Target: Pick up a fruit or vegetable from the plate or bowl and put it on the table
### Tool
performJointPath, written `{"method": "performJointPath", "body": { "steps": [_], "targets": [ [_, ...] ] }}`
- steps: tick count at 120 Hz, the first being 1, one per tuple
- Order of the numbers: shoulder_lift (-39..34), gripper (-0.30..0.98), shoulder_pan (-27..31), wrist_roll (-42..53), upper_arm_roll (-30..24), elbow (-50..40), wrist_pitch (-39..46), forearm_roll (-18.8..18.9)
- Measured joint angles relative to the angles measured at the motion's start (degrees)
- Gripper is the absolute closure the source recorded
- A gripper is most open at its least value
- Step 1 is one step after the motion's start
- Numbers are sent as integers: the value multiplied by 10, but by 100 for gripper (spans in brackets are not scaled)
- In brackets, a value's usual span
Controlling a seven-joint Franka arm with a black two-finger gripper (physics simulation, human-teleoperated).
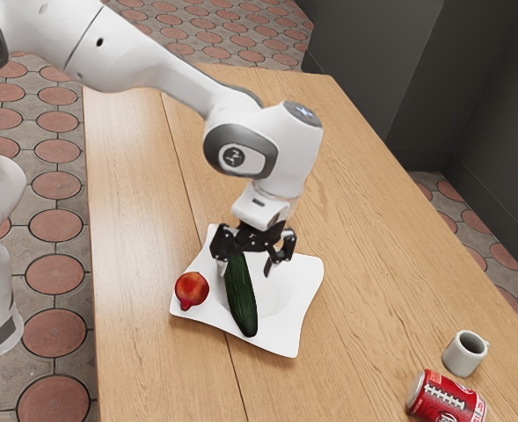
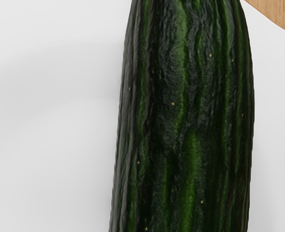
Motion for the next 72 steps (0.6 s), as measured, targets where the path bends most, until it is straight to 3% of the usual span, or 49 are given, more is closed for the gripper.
{"method": "performJointPath", "body": {
  "steps": [72],
  "targets": [
    [19,0,-1,21,0,-14,23,2]
  ]
}}
